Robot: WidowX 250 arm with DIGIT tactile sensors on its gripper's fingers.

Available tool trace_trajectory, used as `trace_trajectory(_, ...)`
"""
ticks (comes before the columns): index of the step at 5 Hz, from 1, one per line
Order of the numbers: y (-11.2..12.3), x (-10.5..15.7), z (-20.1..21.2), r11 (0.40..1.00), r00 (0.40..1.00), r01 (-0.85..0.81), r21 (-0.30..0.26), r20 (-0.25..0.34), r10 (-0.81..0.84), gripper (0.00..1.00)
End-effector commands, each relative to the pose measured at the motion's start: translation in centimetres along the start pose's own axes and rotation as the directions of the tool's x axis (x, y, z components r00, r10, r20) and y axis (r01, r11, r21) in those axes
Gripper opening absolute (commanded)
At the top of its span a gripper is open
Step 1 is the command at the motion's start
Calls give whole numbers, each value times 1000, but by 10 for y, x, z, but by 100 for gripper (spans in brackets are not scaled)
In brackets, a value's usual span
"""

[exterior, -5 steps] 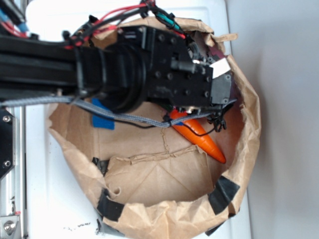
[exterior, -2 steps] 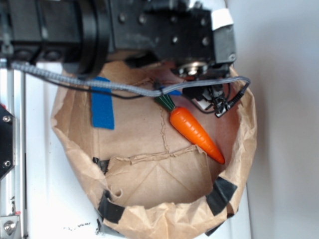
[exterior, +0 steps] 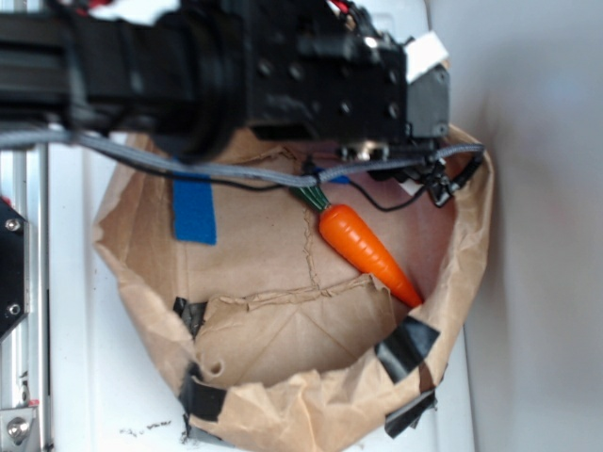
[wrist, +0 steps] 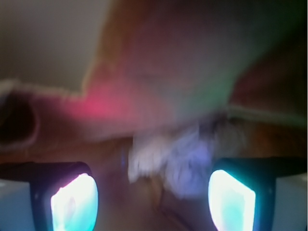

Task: Grab the white paper.

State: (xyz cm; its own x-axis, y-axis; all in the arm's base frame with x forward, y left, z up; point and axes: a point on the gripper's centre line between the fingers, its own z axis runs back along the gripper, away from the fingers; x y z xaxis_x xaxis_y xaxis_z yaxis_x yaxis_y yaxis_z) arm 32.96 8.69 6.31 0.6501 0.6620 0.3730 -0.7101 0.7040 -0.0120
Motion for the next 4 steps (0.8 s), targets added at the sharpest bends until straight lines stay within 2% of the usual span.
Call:
trace_trajectory(1, -8, 3, -9, 997, 990, -55, -51, 125, 61, 100)
trace_trajectory(2, -7, 0, -7, 998, 994, -17, -55, 110, 23, 0)
trace_trajectory(4, 8, -2, 17, 988, 994, 81, -134, 81, -70, 0)
